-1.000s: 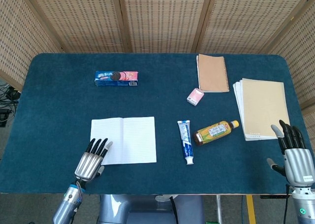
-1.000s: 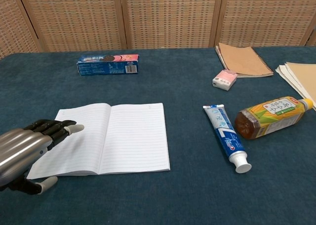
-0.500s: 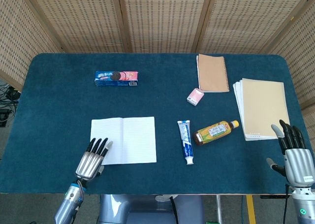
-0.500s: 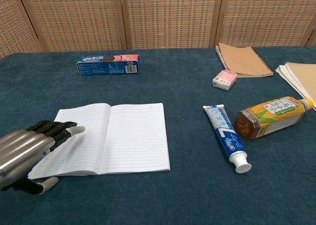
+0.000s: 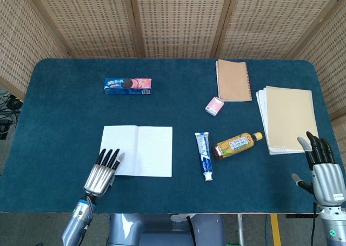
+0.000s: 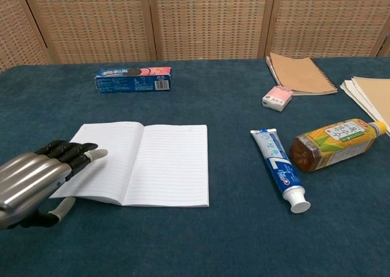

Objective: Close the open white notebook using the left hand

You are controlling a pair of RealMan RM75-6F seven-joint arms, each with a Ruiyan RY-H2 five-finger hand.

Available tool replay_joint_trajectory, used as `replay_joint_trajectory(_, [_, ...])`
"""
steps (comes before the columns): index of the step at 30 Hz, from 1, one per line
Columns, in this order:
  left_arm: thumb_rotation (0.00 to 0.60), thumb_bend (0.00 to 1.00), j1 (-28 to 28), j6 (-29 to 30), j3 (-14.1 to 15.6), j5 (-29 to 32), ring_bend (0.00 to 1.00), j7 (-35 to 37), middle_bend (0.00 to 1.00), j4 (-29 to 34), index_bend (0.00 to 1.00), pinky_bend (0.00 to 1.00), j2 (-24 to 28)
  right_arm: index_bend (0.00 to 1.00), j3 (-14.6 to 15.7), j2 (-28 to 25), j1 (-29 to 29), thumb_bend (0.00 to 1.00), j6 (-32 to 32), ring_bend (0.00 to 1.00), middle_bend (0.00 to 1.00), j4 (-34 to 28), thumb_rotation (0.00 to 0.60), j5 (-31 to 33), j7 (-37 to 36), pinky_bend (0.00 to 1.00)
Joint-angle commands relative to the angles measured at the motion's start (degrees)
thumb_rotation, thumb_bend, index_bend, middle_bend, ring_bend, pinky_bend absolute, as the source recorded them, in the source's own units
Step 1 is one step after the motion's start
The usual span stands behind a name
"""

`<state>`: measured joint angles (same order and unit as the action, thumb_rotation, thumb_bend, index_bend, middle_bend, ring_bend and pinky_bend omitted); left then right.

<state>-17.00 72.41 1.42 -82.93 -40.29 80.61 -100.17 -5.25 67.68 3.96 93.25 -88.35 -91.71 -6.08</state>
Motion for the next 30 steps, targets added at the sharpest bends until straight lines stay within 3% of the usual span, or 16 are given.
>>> replay_joint_trajectory(1, [0.600, 0.66, -0.2, 1.0, 0.3, -1.4, 0.00, -0.3, 0.00, -1.2, 0.00, 0.00, -0.4, 0.05, 0.1, -0.1, 0.0, 0.05, 0.0, 0.00, 0.00, -0.1, 0.600, -0.1, -0.2, 0.00])
replay_joint_trajectory(9, [0.600, 0.66, -1.5, 1.6, -0.2, -3.7, 0.00, -2.9, 0.00, -2.8, 0.00, 0.00, -0.4, 0.06, -0.2, -0.1, -0.1, 0.04, 0.1, 0.00, 0.00, -0.1, 0.600, 0.3, -0.7, 0.00])
replay_joint_trajectory(12, [0.600, 0.66, -3.7, 4.1, -0.4, -9.6, 0.00, -8.6, 0.00, -3.5, 0.00, 0.00, 0.9, 0.06, -0.3, -0.1, 0.0, 0.04, 0.0, 0.00, 0.00, -0.1, 0.600, 0.5, -0.9, 0.00])
replay_joint_trajectory(18, [0.600, 0.65, -5.6, 4.3, -0.9, -13.1, 0.00, -13.1, 0.00, -1.3, 0.00, 0.00, 3.0, 0.07, -0.4, -0.2, -0.1, 0.04, 0.2, 0.00, 0.00, -0.2, 0.600, 0.7, -1.4, 0.00])
replay_joint_trajectory(30, [0.600, 0.62, -9.8, 2.9, -1.7, -19.0, 0.00, -16.1, 0.00, -2.8, 0.00, 0.00, 3.4, 0.08, -0.3, -0.5, -0.1, 0.04, -0.2, 0.00, 0.00, -0.7, 0.600, 0.8, -2.6, 0.00])
